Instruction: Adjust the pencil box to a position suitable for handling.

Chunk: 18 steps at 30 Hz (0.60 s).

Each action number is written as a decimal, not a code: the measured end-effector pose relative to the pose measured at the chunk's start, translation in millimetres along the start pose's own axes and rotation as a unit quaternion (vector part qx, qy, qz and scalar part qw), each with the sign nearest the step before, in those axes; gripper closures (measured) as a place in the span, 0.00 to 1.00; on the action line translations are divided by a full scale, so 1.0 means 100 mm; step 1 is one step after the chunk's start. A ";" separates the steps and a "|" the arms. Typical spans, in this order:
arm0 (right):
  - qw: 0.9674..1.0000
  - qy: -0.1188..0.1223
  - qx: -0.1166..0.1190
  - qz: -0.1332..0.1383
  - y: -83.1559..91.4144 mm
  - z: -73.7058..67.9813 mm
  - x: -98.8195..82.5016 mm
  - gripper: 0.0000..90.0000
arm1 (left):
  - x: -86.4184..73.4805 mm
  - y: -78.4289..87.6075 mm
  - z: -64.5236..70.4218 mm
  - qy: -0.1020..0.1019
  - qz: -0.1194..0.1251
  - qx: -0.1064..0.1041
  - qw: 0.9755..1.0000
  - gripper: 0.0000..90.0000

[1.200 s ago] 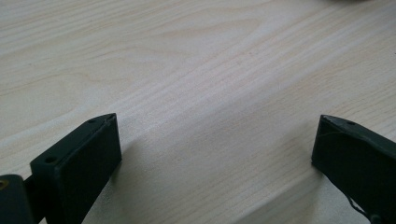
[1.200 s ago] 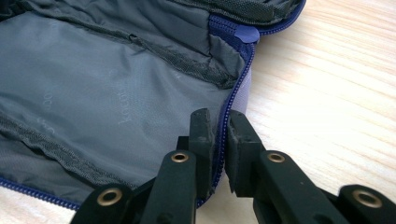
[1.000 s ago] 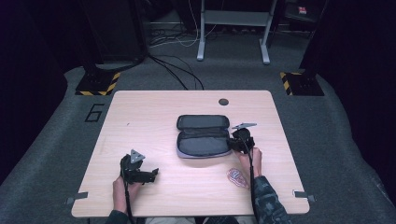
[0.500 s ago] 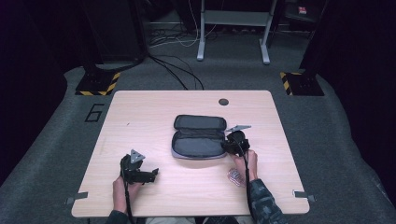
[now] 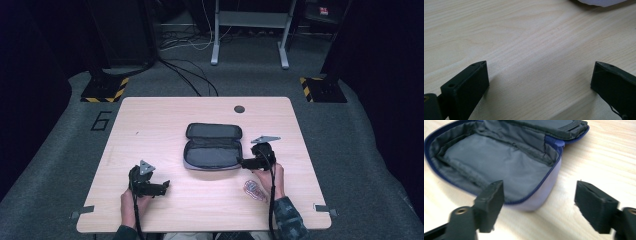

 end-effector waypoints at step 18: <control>1.000 0.028 -0.008 0.008 0.46 -0.09 -0.36 0.11 | 0.00 0.01 0.00 -0.002 -0.009 -0.002 1.000 0.02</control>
Point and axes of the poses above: each handheld gripper's, and its own axes: y roughly backward along the jaws, x roughly out of its top, z roughly to its right, the point moved 6 cm from there along -y, roughly forward along the jaws, and after that the axes turned 15 degrees about y, right-handed, at the moved point
